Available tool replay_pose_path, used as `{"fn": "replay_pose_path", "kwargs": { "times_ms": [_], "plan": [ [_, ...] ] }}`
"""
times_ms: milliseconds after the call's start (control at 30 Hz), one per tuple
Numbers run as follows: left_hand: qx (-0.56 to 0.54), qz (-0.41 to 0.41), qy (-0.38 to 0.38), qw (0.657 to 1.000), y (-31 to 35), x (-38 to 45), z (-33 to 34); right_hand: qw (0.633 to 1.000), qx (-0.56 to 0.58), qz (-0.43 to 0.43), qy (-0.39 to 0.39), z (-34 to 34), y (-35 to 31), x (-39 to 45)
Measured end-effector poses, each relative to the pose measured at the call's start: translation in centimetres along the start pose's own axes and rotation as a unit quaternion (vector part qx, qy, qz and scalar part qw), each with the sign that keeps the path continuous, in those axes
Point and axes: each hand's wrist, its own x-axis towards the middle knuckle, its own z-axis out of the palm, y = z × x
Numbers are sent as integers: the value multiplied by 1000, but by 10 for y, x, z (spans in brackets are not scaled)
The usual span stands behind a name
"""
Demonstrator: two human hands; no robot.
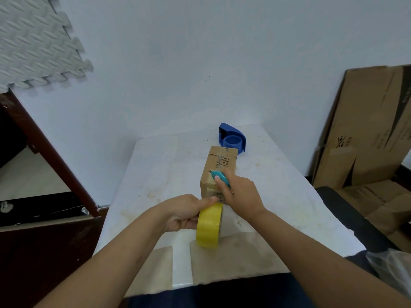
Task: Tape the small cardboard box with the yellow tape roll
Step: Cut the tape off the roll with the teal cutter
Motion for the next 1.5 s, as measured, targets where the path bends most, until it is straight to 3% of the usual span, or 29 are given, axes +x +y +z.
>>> {"fn": "replay_pose_path", "kwargs": {
  "times_ms": [400,567,733,833,1033,1267,1500],
  "plan": [
    [31,-20,8,999,-2,-1,-1,1000,10,19,5,-2,-7,-1],
    [-132,-20,-22,991,-2,2,4,999,28,32,-4,-4,-6,1],
    [-142,-8,63,988,-9,10,10,998,55,37,-23,-10,-6,3],
    [-155,-11,66,986,-11,9,10,996,67,30,-48,-16,-6,6],
    [-201,2,1,980,-2,4,17,991,68,34,-112,-28,-9,13],
    [-189,21,11,982,-5,-1,16,971,77,6,-225,-49,-16,21],
    [-192,22,31,981,-6,-5,20,947,-18,-27,-321,-53,-17,31]
  ]
}}
